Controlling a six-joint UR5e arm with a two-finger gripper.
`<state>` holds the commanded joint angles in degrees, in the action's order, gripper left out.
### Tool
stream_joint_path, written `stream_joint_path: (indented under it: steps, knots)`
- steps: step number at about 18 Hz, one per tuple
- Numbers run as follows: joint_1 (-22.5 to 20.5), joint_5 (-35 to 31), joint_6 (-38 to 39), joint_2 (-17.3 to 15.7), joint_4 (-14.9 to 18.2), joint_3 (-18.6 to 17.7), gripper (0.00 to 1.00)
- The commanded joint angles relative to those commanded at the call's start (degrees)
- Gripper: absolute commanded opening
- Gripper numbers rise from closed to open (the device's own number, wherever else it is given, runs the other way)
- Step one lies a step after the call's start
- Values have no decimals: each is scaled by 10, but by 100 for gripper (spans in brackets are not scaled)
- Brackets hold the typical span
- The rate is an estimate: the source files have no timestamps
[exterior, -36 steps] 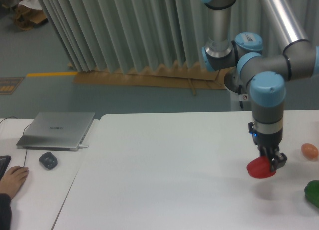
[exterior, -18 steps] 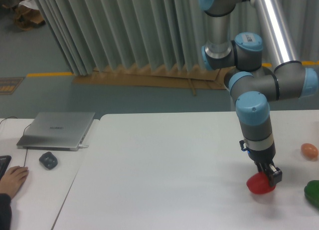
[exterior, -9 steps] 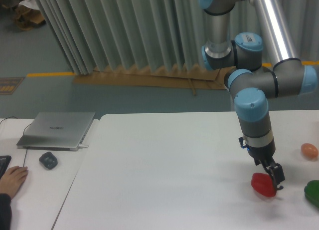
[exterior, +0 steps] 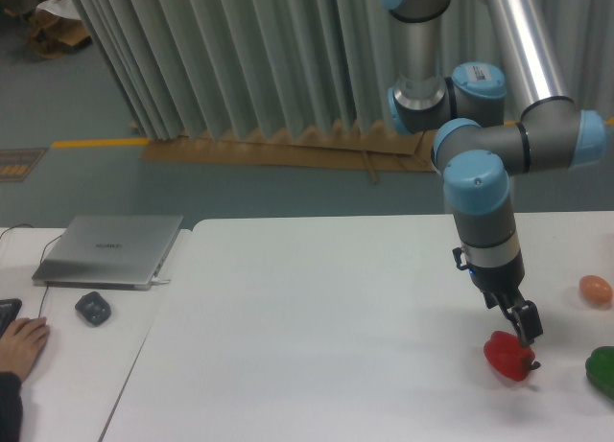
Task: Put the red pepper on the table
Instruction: 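Lift the open gripper up off the red pepper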
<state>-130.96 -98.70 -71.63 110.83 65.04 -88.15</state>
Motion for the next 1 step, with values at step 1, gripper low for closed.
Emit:
stream_joint_path:
  steps: [1]
  knots:
    - [1,1,0,0,0,1,100]
